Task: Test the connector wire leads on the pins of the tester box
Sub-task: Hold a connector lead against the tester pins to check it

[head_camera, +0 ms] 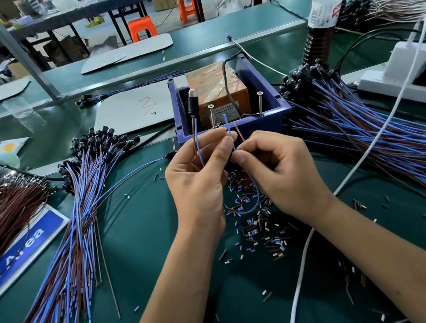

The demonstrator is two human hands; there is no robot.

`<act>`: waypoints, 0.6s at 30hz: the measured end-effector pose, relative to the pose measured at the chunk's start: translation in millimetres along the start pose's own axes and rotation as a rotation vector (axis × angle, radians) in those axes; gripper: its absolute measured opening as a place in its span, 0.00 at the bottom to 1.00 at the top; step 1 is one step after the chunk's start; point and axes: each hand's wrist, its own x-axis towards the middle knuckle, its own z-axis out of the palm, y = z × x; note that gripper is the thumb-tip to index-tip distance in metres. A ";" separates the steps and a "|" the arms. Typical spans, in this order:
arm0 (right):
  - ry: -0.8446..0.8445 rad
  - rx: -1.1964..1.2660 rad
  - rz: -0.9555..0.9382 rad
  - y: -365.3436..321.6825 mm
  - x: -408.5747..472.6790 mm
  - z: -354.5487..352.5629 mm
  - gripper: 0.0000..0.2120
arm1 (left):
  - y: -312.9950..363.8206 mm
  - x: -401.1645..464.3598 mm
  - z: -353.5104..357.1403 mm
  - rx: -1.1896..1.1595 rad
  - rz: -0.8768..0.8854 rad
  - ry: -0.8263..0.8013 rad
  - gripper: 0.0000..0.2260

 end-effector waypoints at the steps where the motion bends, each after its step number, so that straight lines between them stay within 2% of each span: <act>1: -0.003 0.006 0.001 -0.5 -0.4 0.2 0.06 | 0.1 -0.4 0.7 -0.016 -0.001 -0.015 0.05; 4: -0.004 0.014 -0.017 -1.5 -1.0 0.9 0.05 | -0.5 -0.9 2.1 -0.043 0.005 -0.031 0.05; 7: 0.036 -0.041 -0.094 -2.7 -0.4 0.8 0.05 | -0.4 1.5 -0.6 -0.006 0.032 0.043 0.04; 11: 0.194 -0.087 -0.134 -0.3 0.1 -1.0 0.07 | -3.3 5.1 -5.4 0.057 0.100 0.150 0.02; 13: 0.272 -0.079 -0.117 1.1 0.1 -2.0 0.03 | -6.5 5.4 -6.1 0.129 0.149 0.164 0.04; 18: 0.460 -0.152 -0.052 4.2 1.8 -3.8 0.07 | -9.2 4.4 -4.9 0.256 0.277 0.191 0.07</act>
